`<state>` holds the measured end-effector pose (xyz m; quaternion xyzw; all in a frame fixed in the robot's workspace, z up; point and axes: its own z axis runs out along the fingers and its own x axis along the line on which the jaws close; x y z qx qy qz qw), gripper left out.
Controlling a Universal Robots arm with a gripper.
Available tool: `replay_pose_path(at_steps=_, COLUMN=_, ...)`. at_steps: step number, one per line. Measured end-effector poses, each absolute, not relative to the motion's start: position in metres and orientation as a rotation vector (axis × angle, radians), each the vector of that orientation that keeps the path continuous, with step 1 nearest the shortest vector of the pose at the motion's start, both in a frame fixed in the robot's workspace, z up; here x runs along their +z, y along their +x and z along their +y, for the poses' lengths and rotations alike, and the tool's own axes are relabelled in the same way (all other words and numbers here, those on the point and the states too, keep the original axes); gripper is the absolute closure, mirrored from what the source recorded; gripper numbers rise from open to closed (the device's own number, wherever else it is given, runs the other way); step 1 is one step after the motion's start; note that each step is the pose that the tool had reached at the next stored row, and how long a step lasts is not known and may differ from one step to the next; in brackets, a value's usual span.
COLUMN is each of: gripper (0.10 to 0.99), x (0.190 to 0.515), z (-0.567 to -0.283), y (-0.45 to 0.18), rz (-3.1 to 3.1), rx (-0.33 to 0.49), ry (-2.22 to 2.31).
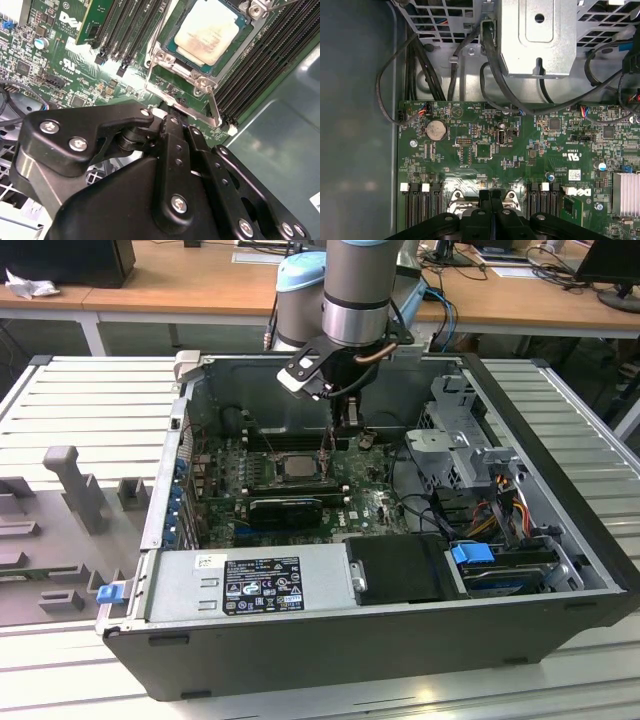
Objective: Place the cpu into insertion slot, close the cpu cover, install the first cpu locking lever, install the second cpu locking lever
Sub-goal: 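Close the cpu cover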
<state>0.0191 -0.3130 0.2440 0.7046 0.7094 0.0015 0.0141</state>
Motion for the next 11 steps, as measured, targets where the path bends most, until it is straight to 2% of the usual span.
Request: replay_pose_path(at_steps=11, gripper=0.98, x=0.244, z=-0.313, y=0.0161, rz=2.209, rx=0.005, ry=2.194)
